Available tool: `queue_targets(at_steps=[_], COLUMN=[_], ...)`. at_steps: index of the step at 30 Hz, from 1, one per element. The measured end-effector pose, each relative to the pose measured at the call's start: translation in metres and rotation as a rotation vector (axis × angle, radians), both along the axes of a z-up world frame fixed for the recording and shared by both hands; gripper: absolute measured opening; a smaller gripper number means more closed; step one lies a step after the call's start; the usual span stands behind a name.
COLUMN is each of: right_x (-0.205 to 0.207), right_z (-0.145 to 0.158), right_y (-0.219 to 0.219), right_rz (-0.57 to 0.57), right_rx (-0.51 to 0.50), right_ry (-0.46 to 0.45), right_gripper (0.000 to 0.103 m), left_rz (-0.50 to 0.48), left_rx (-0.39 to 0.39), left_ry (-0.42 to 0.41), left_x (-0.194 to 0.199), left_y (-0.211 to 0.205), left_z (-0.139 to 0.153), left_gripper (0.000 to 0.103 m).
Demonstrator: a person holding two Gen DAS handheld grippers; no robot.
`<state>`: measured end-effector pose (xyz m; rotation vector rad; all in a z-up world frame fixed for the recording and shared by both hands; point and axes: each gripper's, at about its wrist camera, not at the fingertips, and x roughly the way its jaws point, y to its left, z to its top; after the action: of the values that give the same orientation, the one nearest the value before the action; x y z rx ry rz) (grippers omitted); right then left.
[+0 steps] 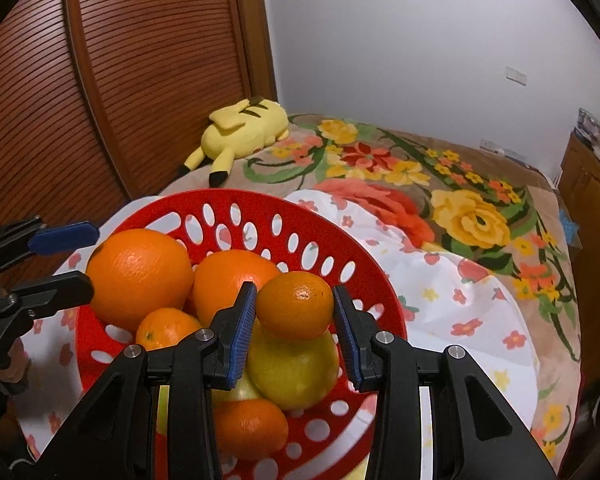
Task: Organize fruits
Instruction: 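Open the right tool to drop its tangerine into the basket while the left tool releases its tangerine, then pull both open tools back and up away from the red basket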
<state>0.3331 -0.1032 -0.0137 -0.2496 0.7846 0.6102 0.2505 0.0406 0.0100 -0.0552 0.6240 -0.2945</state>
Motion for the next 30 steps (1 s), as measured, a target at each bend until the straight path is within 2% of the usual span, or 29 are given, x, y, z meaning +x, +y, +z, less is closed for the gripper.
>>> queue_targets(at_steps=[19, 30], right_x=[0.003, -0.051], right_z=[-0.005, 0.015], right_y=[0.016, -0.01], right_rz=[-0.007, -0.067], right_rx=[-0.003, 0.062], right_ry=[0.002, -0.067], right_gripper=[0.038, 0.038], left_rz=[0.043, 0.063], left_rx=[0.008, 0.02], left_ry=[0.029, 0.002], left_x=[0.002, -0.033], left_y=[0.017, 0.014], left_z=[-0.013, -0.006], left_gripper=[0.051, 0.054])
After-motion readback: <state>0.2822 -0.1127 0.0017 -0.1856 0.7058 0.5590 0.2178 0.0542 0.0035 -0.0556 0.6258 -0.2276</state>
